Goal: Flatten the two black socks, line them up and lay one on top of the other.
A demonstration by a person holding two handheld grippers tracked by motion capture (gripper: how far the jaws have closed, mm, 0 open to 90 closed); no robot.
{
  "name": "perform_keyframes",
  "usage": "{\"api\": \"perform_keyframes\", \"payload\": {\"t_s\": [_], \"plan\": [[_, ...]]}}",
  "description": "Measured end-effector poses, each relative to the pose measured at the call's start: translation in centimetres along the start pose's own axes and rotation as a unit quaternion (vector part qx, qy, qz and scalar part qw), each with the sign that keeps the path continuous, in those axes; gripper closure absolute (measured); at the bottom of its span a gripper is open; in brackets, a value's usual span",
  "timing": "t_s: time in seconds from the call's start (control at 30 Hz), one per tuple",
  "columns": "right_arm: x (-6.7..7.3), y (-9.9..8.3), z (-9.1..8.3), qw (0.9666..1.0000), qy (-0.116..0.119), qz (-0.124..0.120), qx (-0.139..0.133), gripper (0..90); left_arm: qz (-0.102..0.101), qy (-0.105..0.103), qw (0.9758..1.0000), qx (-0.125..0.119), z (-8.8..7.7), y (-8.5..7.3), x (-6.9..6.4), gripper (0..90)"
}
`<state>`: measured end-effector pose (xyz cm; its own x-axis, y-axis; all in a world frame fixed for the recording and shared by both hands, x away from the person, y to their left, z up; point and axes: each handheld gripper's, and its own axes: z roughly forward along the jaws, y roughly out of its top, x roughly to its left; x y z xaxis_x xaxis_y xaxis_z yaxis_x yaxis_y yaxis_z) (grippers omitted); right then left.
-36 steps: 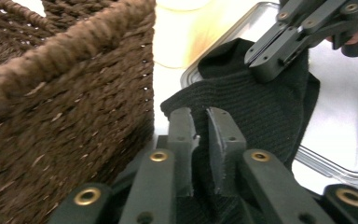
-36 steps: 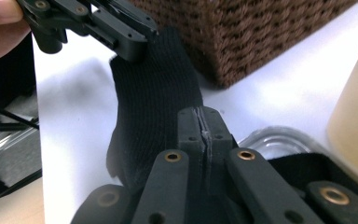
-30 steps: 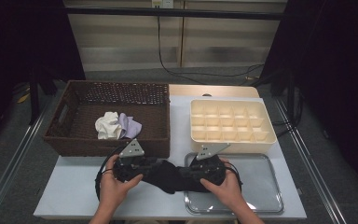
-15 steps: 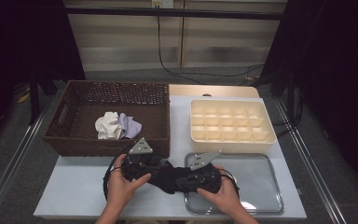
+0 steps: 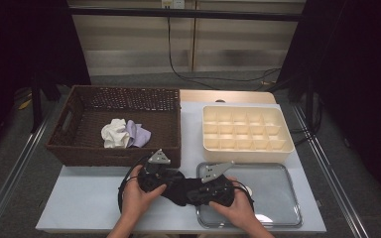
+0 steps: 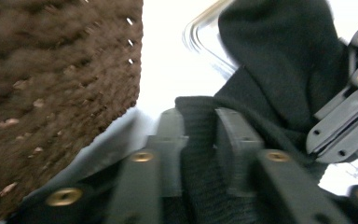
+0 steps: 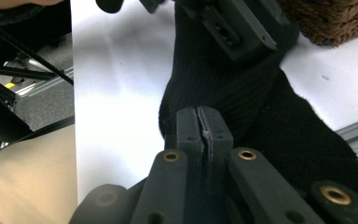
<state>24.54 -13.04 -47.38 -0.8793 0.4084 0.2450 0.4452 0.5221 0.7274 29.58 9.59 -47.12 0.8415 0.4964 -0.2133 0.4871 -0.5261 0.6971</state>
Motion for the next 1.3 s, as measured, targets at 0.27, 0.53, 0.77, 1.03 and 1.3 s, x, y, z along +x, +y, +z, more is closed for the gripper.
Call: {"api": "perform_keyframes", "payload": {"t_s": [0.27,0.53,0.77,1.03,1.3], "plan": [[-0.5,0.3,-0.7,0.9998,-0.009,0.005,-0.015,86.8,0.029,-0.01,0.999,-0.032,-1.4,2.2,-0.1,86.4],[-1.1,0.5,-1.9,0.9988,-0.024,0.015,-0.041,86.1,0.05,-0.019,0.997,-0.056,-2.6,2.7,-0.1,86.2],[-0.1,0.0,-0.5,0.9997,-0.006,0.006,-0.021,84.1,0.033,-0.025,0.9985,-0.035,-4.0,-1.6,0.1,85.7],[-0.3,0.2,-0.5,0.9996,-0.008,0.016,-0.02,70.3,0.033,-0.035,0.9986,-0.022,-4.5,-2.2,-0.3,86.9],[-2.0,0.3,-3.1,0.9969,-0.042,0.047,-0.046,59.9,0.049,-0.031,0.998,-0.026,-4.7,-1.8,-0.6,86.9]]}}
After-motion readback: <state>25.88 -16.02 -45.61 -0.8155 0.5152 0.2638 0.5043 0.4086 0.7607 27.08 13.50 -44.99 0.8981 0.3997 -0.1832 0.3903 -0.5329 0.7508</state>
